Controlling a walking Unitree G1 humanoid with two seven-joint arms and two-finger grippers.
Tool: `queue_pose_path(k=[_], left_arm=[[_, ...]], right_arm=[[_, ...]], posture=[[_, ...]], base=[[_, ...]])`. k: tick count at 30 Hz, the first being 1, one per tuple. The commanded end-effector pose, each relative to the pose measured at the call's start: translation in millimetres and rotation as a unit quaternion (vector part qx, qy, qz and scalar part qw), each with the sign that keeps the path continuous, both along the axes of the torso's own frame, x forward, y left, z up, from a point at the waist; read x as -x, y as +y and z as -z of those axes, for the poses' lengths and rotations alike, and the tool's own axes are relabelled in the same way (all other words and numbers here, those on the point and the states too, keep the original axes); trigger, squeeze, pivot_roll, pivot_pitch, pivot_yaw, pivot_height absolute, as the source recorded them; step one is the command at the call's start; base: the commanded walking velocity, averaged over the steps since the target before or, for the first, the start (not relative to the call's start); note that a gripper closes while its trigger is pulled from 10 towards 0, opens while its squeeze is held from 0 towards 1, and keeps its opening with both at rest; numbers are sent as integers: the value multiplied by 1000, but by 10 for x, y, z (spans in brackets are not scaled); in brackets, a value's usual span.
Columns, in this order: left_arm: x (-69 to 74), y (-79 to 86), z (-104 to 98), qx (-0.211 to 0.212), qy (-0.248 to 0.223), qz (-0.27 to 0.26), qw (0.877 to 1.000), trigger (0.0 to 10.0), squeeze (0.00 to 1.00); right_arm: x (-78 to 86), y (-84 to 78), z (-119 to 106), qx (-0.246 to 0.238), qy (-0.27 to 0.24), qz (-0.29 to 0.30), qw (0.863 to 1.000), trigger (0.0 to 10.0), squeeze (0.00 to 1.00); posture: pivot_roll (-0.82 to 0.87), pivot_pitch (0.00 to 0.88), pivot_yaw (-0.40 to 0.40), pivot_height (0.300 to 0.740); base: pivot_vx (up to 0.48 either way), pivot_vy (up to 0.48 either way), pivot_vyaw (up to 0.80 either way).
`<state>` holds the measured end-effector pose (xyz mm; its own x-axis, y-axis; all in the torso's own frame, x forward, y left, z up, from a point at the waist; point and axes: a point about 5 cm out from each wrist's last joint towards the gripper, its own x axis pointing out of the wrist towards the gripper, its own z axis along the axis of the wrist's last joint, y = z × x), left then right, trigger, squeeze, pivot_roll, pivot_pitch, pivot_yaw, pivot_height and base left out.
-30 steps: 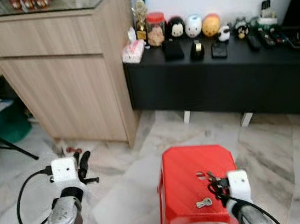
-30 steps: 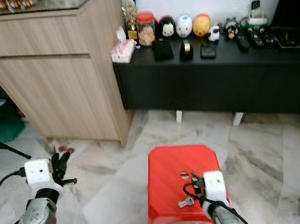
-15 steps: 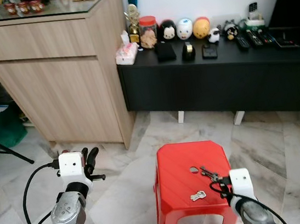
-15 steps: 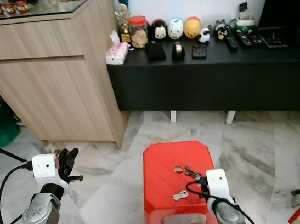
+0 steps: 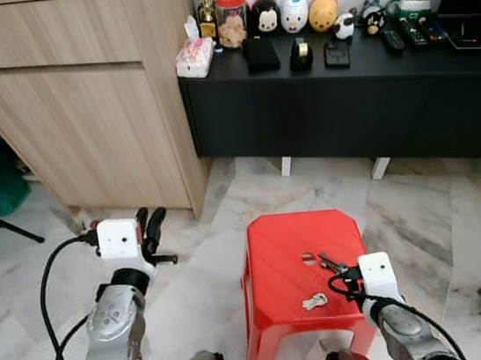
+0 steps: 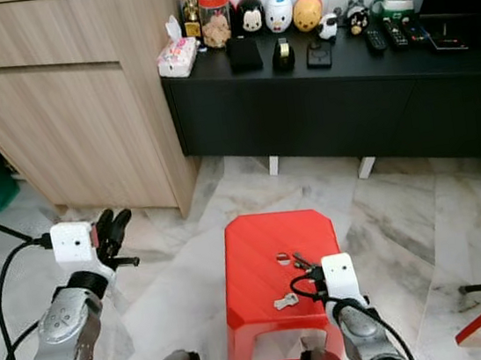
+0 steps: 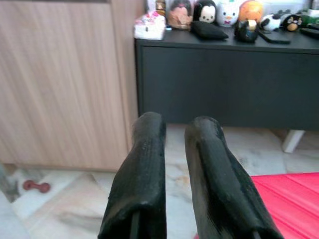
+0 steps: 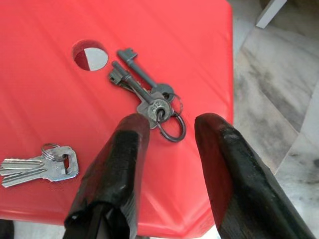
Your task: Hang keys on a hook
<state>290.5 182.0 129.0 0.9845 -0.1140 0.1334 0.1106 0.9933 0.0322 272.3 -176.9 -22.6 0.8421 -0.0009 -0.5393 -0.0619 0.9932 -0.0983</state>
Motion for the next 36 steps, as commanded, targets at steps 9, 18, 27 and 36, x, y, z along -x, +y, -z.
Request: queue_pose_path(k=[9,18,27,36], left_arm=[[132,-170,-49,21,5,8,1000,10000,0],[252,-295,-168,35,0,12,999,10000,0],[349,-412,-237,54,2,17,998,10000,0],[430,-439,-315,59,-2,16,998,10000,0]], right_arm=[[-69,-52,-55,8,0,-7,1000,10000,1000],[-94,-40,-74,9,0,-20,1000,10000,0],[-176,-24,-147,8,-14,-19,1000,10000,0],[-276,-41,-250,0,-37,-8,999,10000,0]], posture=[[165,213,-69,635],[179,265,-80,635],[194,288,-78,635],[212,305,-85,635]], base=[[0,0,0],[0,0,0],[0,0,0],[0,0,0]])
